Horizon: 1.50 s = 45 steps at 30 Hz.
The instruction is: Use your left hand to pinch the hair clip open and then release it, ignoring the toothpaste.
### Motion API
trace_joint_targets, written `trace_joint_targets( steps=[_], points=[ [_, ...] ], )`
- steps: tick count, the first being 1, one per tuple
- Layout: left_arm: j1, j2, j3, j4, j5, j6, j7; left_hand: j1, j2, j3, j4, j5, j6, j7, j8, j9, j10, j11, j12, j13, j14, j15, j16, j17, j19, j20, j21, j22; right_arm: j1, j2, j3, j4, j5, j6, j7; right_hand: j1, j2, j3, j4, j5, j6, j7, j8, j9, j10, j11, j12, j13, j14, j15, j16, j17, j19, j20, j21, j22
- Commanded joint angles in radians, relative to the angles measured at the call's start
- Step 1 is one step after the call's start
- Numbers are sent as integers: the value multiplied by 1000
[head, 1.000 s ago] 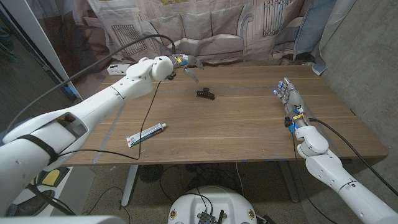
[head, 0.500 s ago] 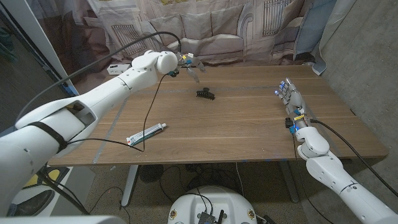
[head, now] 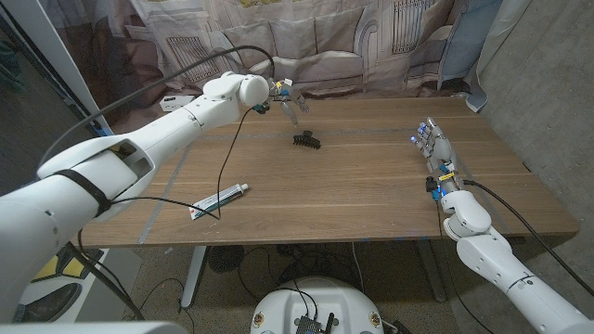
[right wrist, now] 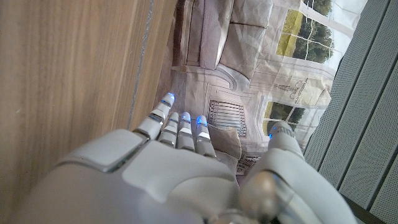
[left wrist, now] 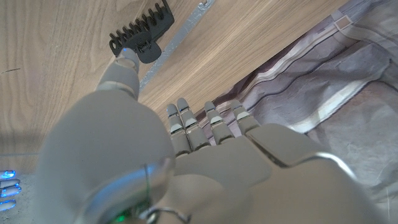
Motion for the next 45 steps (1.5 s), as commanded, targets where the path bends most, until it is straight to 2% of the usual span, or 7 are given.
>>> trace_joint_targets(
  steps=[1, 7, 11, 23, 37, 39, 45],
  points=[
    [-9, -14, 34, 29, 27, -18, 40, 11, 3, -1, 8, 0, -12, 0, -2, 1, -10, 0, -4, 4, -6, -40, 0, 3, 4, 10, 5, 2, -8, 2, 2, -8, -2, -2, -7, 8, 8, 1, -1, -2, 8, 2, 5, 3, 11, 1, 5, 6, 6, 2, 4, 2, 6, 6, -3, 3],
    [4, -15, 43, 38, 33, -41, 69, 11, 1, -5, 11, 0, -37, 7, -10, 2, -21, 0, -7, 7, -9, -44, 0, 3, 5, 11, 5, 3, -13, 3, 4, -12, -3, -1, -10, 9, 8, 1, -1, -2, 8, 2, 4, 3, 11, 0, 5, 6, 6, 2, 4, 2, 6, 6, -3, 3],
    [30, -7, 45, 30, 56, -48, 137, 10, -1, -8, 12, 0, -34, 7, -6, 2, -23, 0, -7, 9, -4, -48, 2, 4, 11, 12, 7, 3, -19, 1, 5, -17, -5, -3, -14, 9, 8, 1, -1, -2, 8, 1, 4, 3, 12, -1, 6, 6, 6, 3, 4, 2, 5, 7, -3, 3],
    [29, -7, 58, 35, 84, -75, 139, 3, -12, -22, 17, 3, -60, 11, -11, 2, -40, 0, -9, 15, -6, -54, 0, 4, 22, 8, 8, 3, -28, -2, 10, -33, -10, -8, -24, 9, 9, 0, -1, -2, 9, 2, 4, 3, 12, 0, 5, 6, 6, 2, 3, 2, 4, 7, -3, 3],
    [57, 10, 68, 2, 178, -51, 214, 3, -16, -27, 17, 6, -54, 16, -4, 2, -39, 1, -5, 18, 5, -56, 5, 4, 40, 12, 13, 3, -33, 0, 11, -41, -15, -15, -34, 9, 9, -1, -1, -3, 9, 2, 4, 3, 12, 0, 5, 7, 6, 2, 3, 3, 4, 7, -3, 3],
    [69, 12, 65, 3, 190, -53, 254, 0, -19, -32, 20, 8, -41, 14, 2, 2, -26, 3, 2, 20, 20, -60, 9, 4, 48, 11, 14, 3, -33, 0, 11, -41, -17, -14, -34, 10, 9, -1, -1, -3, 10, 3, 4, 3, 12, 1, 5, 7, 6, 2, 3, 3, 4, 7, -3, 3],
    [72, 0, 65, 31, 190, -52, 258, -7, -22, -38, 24, 9, -22, 18, 9, 2, -12, 1, 9, 23, 40, -63, 14, 4, 63, 9, 18, 4, -32, 0, 10, -43, -18, -20, -36, 10, 9, -1, -1, -3, 9, 2, 3, 3, 13, 1, 5, 7, 6, 3, 3, 3, 4, 7, -3, 3]
  ],
)
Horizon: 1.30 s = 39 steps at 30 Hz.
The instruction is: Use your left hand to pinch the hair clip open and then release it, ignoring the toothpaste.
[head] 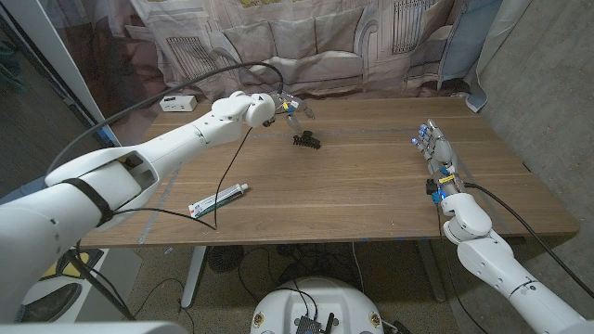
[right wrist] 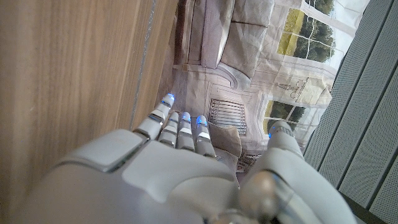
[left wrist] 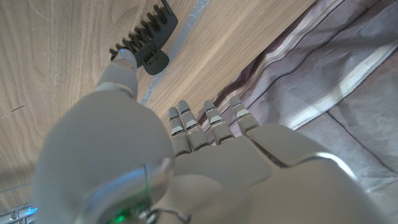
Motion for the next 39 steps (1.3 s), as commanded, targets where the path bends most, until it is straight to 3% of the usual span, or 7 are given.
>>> trace_joint_targets(
  steps=[1, 28, 39],
  points=[
    [18, -6, 7, 19, 43, 15, 48, -2, -6, -6, 0, 5, 14, 1, 11, 2, 14, 2, 11, 4, 15, -64, 7, 5, 10, 2, 11, 1, 0, 1, -1, -3, -4, -7, -4, 5, 4, -1, -1, -3, 9, 2, 3, 3, 12, 0, 5, 2, 6, 3, 3, 3, 4, 7, -3, 3],
    [3, -61, 24, 130, -40, -13, 67, 18, 3, -3, -6, 10, 16, 7, 10, 2, 16, 1, 12, 6, 25, -65, 4, 4, 7, 5, 4, 2, -1, -2, -3, -8, -6, -17, -7, 8, 6, -1, -2, -3, 10, 2, 3, 3, 12, -1, 5, 2, 7, 3, 3, 3, 4, 9, -3, 3],
    [3, -73, 28, 162, -61, -27, 109, 26, 11, -2, -6, 10, 58, -5, 22, 3, 49, 2, 23, 6, 52, -75, 9, 4, 17, 4, 6, 3, -1, -4, -3, -9, -2, -25, -7, 9, 6, -1, -3, -3, 11, 2, 3, 3, 13, -1, 5, 2, 7, 4, 3, 3, 3, 9, -3, 3]
  ],
)
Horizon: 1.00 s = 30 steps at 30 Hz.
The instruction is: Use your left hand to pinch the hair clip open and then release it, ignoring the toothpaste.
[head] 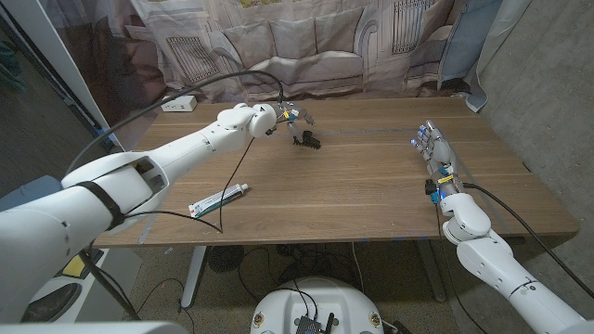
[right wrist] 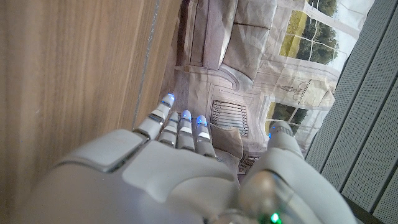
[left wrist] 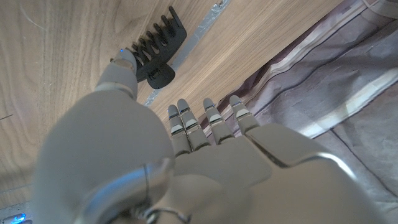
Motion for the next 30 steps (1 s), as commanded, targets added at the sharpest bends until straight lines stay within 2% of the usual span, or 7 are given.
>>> trace_joint_targets(
  steps=[1, 12, 22, 30],
  points=[
    [-7, -18, 11, 42, -24, -20, 29, 20, 5, 2, -1, 6, 24, -5, 10, 3, 21, -2, 8, 2, 21, -73, 8, 4, 13, -1, -2, 3, 0, -3, 0, -2, 4, -7, 0, 9, 6, -1, -3, -3, 11, 2, 3, 3, 7, 4, 5, 2, 7, 4, 3, 3, 3, 9, -3, 3],
    [-18, -43, 26, 94, -44, -43, 53, 26, 12, 2, -1, 4, 45, -5, 13, 3, 44, -2, 14, 2, 36, -75, 9, 4, 17, 1, -3, 3, -6, -5, 2, -6, 7, -8, 0, 9, 6, -2, -3, -3, 11, 2, 3, 3, 8, 7, 5, 2, 8, 4, 3, 3, 3, 10, -3, 3],
    [-27, -67, 36, 144, -59, -48, 98, 34, 16, 1, -3, -1, 99, -5, 24, 3, 91, -2, 27, 3, 72, -88, 14, 3, 38, -5, 1, 3, -11, -9, 7, -11, 12, -12, 0, 10, 6, -2, -3, -3, 11, 2, 3, 3, 9, 7, 5, 2, 8, 3, 3, 4, 3, 10, -3, 3],
    [-26, -70, 44, 144, -58, -23, 120, 36, 16, -2, -3, -4, 121, 17, 27, 3, 115, 8, 31, 2, 92, -87, 17, 3, 43, -6, 1, 4, -11, -11, 6, -10, 16, -15, 5, 10, 6, -3, -3, -3, 12, 2, 3, 3, 10, 7, 6, 2, 10, 5, 4, 4, 3, 10, -3, 3]
  ],
)
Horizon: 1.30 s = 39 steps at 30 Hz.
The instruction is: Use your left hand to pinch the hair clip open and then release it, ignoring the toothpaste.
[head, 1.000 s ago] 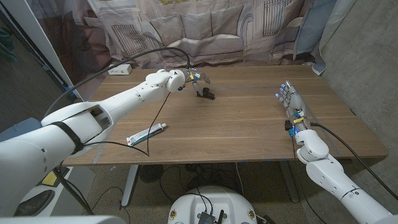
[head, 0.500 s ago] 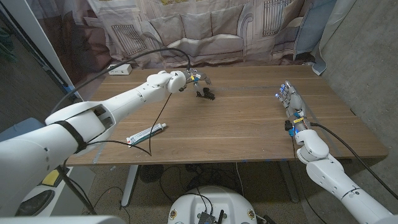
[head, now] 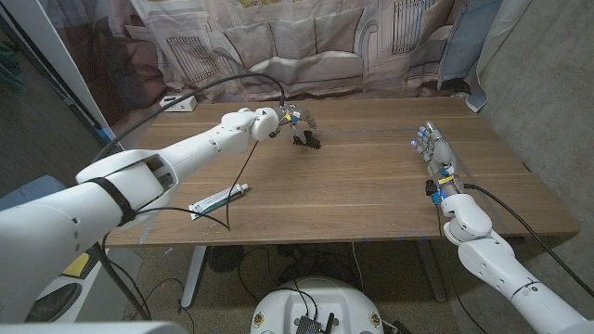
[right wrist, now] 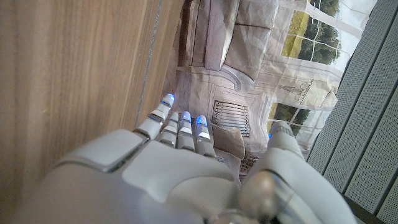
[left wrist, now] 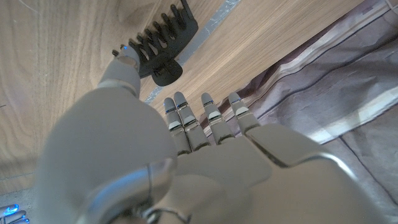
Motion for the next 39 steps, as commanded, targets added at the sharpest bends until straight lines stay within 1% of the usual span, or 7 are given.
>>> trace_joint_targets(
  steps=[1, 8, 14, 39],
  points=[
    [-3, -14, 13, 22, -6, 21, 37, 9, 0, -2, -3, -4, 16, 4, 9, 3, 12, 3, 6, 2, 17, -85, 10, 3, 7, 2, 1, 4, -2, -3, 2, 0, 7, -3, 7, 10, 6, -3, -3, -3, 12, 2, 3, 3, 5, 0, 6, 3, 10, 5, 4, 4, 3, 11, -3, 3],
    [-5, -11, 21, 12, -1, 40, 31, 10, 1, -3, -3, -7, 34, 4, 11, 3, 28, -3, 10, 4, 28, -80, 11, 3, 9, 3, 0, 4, -1, -1, 0, 4, 8, -3, 8, 10, 7, -3, -2, -3, 13, 0, 3, 3, 6, 0, 6, 3, 11, 6, 4, 4, 2, 12, -3, 3],
    [-5, -10, 25, 11, -2, 46, 26, 10, 2, -4, -2, -8, 38, 2, 10, 3, 35, -1, 11, 5, 28, -80, 9, 3, 9, 5, -1, 4, -1, 0, 0, 5, 9, -2, 7, 10, 7, -3, -2, -3, 14, 1, 3, 3, 7, 0, 6, 3, 11, 6, 4, 4, 2, 13, -3, 3],
    [-6, -22, 26, 48, -33, 42, 38, 17, 10, -3, -2, -12, 67, 4, 11, 4, 59, 1, 14, 9, 41, -83, 7, 3, 13, 7, -2, 4, 3, -4, -6, 6, 14, -20, 9, 10, 7, -5, -2, -3, 15, 1, 3, 3, 6, -2, 5, 3, 11, 7, 4, 4, 1, 15, -3, 3]
  ],
)
